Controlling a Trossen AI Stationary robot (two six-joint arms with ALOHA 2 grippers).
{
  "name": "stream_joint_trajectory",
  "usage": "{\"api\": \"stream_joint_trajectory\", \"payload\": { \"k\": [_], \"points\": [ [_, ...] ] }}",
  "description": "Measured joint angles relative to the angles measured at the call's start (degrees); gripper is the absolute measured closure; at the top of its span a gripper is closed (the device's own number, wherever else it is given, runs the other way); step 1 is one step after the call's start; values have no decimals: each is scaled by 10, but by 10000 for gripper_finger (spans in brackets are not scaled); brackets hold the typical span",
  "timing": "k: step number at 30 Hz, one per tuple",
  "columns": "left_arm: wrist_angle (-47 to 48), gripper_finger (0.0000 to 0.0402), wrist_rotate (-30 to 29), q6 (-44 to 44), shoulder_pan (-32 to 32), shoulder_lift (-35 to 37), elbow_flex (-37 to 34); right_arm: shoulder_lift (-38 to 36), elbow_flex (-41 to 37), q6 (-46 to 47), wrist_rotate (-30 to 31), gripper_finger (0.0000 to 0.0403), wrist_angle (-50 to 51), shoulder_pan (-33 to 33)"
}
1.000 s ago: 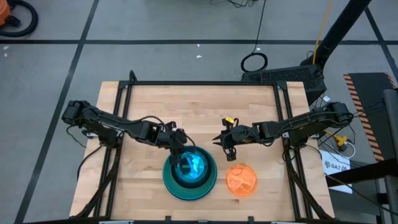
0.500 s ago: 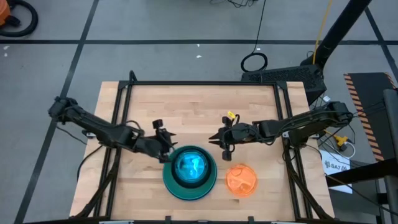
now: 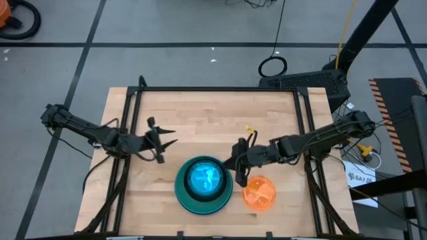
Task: Stack plastic plates
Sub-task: Stack the light orange plate on top of the light blue plate
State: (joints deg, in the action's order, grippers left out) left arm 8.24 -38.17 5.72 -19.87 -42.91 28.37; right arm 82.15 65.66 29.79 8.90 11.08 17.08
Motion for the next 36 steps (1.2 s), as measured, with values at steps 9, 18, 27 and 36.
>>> {"api": "stream_joint_trajectory", "payload": {
  "k": [9,18,27,36],
  "points": [
    [-2,232,0,-40,-23,123,-29,66,84,188,-4,349,111,77],
    [-15,232,1,-18,-30,175,-25,122,88,392,-75,349,175,129],
    [4,232,1,-55,-30,178,-24,195,88,506,-221,349,251,158],
    [57,232,1,-99,-30,178,-24,195,195,546,-251,349,431,167]
  ]
}}
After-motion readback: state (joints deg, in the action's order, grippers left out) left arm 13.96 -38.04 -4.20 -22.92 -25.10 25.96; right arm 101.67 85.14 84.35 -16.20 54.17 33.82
